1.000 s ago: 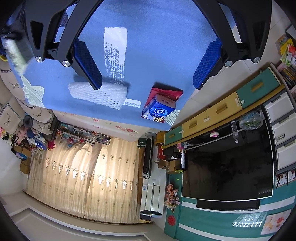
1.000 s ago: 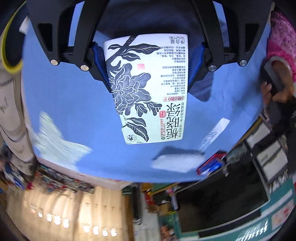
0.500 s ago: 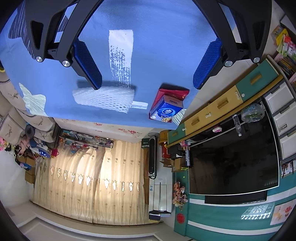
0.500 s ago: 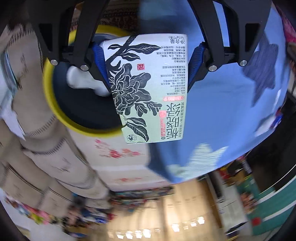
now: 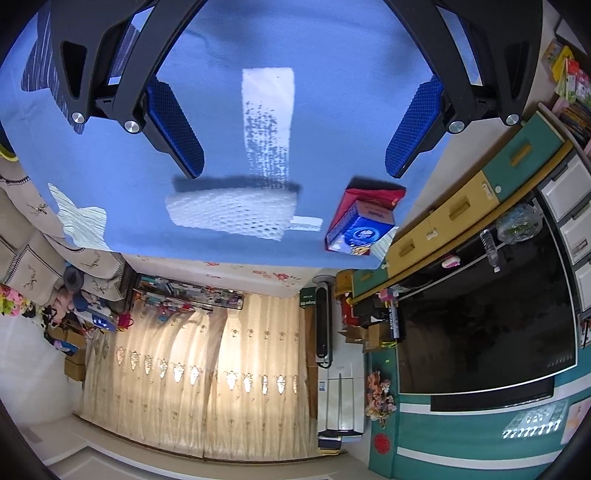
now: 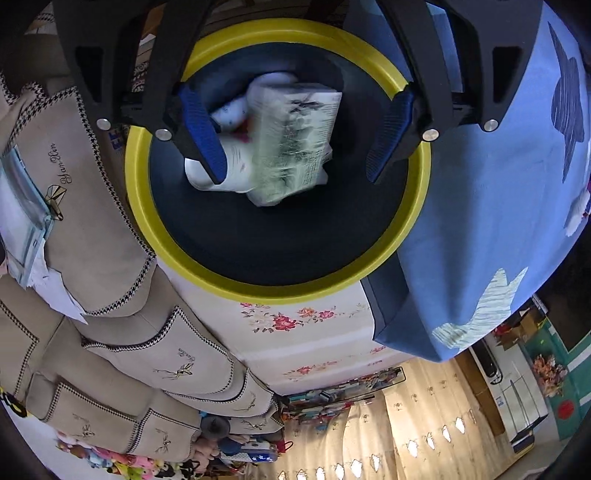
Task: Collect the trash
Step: 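Carry the tea box over the bin and open the right tool, then grasp the white foam net with the left tool, then carry the foam net over the bin and open the left tool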
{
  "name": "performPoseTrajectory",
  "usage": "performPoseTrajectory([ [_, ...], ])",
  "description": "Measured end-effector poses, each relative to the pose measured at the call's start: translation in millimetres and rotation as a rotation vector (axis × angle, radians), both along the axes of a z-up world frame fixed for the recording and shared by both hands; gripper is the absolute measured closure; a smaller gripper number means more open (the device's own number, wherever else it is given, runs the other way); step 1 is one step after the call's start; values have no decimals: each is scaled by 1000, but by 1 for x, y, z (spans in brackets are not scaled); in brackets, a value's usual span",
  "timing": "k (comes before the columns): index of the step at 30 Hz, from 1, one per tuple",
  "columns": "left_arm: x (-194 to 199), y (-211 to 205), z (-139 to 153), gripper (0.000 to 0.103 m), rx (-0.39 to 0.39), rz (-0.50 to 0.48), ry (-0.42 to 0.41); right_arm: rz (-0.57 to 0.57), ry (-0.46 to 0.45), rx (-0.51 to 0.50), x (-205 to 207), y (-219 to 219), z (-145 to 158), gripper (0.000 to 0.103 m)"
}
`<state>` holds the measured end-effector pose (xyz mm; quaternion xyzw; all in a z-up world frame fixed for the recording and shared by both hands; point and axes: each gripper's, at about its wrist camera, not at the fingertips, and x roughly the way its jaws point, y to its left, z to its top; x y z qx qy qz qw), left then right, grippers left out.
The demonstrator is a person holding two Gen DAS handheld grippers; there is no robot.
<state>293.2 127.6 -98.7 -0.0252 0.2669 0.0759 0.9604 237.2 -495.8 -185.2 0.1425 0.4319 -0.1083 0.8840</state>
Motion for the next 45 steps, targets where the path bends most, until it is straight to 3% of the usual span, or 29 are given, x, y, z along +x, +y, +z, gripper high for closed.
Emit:
performPoseTrajectory([
  [4,13,-9,2,6,-21,-67,50,9,-22,13,3,2,5,29],
  [10,62,-25,2,6,13,-173,155,33,-52,13,10,10,15,27],
  [16,128,-49,-17,6,139,-313,252,44,-50,23,14,12,13,27],
  [22,155,-74,-36,7,270,-433,313,39,-41,25,13,8,11,27],
  [24,163,-77,-43,16,277,-449,336,35,-39,29,14,6,11,27],
  [26,169,-77,-43,30,238,-455,334,34,-39,31,15,4,10,27],
  [27,173,-75,-44,33,212,-456,339,37,-39,31,16,5,9,27],
  [30,182,-69,-43,54,179,-430,336,47,-38,35,18,8,8,27],
  [34,182,-62,-36,90,158,-414,326,59,-41,46,18,10,7,27],
  [38,169,-70,-28,90,184,-424,321,66,-51,61,14,10,9,27],
  [45,129,-121,5,90,185,-462,278,69,-93,70,-9,7,21,27],
])
